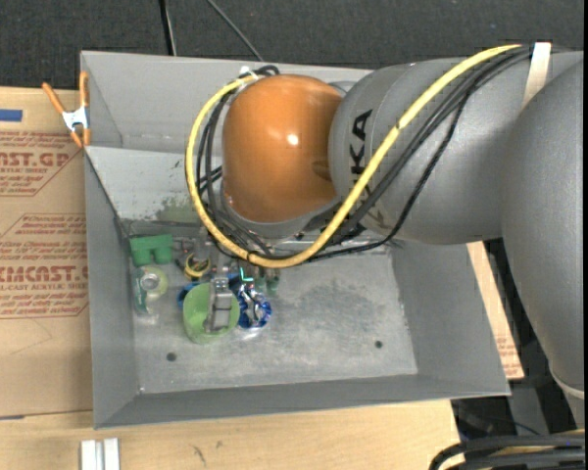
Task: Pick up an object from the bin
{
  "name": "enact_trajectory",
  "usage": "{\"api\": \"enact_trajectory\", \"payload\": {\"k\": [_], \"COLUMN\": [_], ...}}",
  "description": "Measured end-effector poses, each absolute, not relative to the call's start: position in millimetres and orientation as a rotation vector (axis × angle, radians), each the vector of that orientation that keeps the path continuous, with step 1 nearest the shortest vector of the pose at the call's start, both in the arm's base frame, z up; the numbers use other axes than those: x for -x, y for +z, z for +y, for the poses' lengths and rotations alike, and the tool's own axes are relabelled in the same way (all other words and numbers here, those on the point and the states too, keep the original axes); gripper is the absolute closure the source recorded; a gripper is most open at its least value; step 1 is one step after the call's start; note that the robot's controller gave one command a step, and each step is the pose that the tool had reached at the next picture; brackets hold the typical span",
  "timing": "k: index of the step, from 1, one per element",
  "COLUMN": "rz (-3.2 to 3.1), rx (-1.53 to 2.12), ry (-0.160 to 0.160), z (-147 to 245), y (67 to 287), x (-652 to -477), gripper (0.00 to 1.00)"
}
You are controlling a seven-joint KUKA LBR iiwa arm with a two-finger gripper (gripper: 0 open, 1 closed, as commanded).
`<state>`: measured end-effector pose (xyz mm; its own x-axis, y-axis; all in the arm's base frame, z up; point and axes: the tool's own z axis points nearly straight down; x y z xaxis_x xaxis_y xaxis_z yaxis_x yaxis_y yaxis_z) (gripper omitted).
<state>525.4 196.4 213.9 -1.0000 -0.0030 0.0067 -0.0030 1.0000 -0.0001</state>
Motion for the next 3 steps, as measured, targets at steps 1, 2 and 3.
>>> {"api": "enact_trajectory", "payload": {"k": [1, 2, 3], "rz": [-3.126, -3.131, -3.143], "rx": [-0.275, -0.279, -0.233], "ry": [0.000, -0.005, -0.003], "z": [147, 150, 143], "y": [82, 86, 219], "x": [-548.1, -549.6, -541.1], "gripper": [0.00, 1.00, 1.00]}}
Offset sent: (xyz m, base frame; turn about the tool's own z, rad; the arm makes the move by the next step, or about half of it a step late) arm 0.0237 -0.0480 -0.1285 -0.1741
